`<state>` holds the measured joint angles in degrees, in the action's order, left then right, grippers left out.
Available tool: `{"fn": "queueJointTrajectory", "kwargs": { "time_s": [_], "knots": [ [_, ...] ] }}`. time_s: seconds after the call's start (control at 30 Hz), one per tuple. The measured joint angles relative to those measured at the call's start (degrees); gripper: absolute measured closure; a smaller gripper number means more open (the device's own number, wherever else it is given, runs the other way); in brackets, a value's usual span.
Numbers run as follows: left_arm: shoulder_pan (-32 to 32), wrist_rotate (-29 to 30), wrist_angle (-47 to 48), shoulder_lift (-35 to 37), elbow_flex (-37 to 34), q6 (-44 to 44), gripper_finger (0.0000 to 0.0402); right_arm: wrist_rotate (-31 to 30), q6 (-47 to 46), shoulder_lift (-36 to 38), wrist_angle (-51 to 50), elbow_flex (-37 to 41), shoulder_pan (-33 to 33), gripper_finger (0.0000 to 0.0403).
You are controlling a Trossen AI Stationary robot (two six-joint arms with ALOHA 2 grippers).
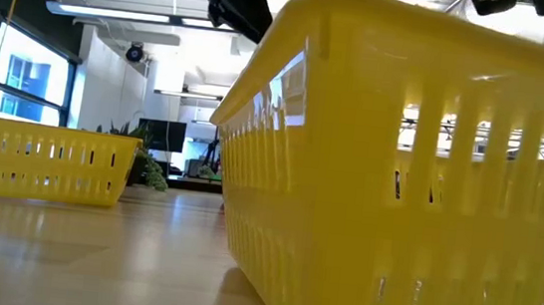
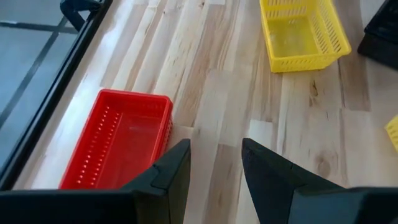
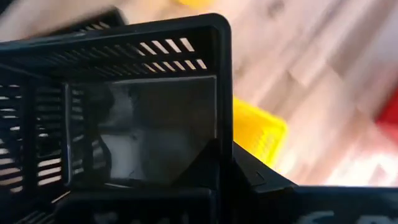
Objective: Stack baskets by color
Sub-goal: Stack the black basket on top of the other black baskets
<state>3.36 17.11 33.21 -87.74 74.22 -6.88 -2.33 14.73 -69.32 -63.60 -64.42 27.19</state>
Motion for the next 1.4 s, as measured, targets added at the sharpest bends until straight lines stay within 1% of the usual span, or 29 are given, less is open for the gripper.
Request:
{"fn": "queueJointTrajectory", "kwargs": {
  "time_s": [0.1,0.27,0.47,0.67,0.8,0.93,1.2,1.4],
  "knots": [
    [0.0,0.0,0.0,0.0,0.0,-1.9,0.0273,2.3,2.5,0.0,2.5,0.0,1.3,0.0403],
    [0.0,0.0,0.0,0.0,0.0,-4.3,0.0273,2.4,4.9,-1.3,5.1,0.0,4.6,0.0403],
    [0.0,-0.5,0.0,0.0,0.0,-5.0,0.0273,3.5,7.4,-5.6,5.5,0.0,8.6,0.0403],
    [0.0,-0.5,0.0,0.0,0.0,-5.2,0.0273,5.4,11.3,-10.0,9.7,0.0,10.4,0.0403],
    [0.0,-0.5,0.0,0.0,0.0,-5.4,0.0273,5.9,14.0,-11.3,11.5,0.0,10.8,0.0403],
    [0.0,-0.5,0.0,0.0,0.0,-7.0,0.0273,7.4,14.3,-11.4,11.8,0.0,10.7,0.0403],
    [0.0,-0.5,0.0,0.0,0.0,-7.1,0.0273,7.1,15.3,-12.3,13.2,0.2,10.6,0.0403],
    [0.0,-0.5,0.0,0.0,0.0,-7.1,0.0273,7.4,16.2,-14.4,13.3,0.7,9.7,0.0403]
  ]
}}
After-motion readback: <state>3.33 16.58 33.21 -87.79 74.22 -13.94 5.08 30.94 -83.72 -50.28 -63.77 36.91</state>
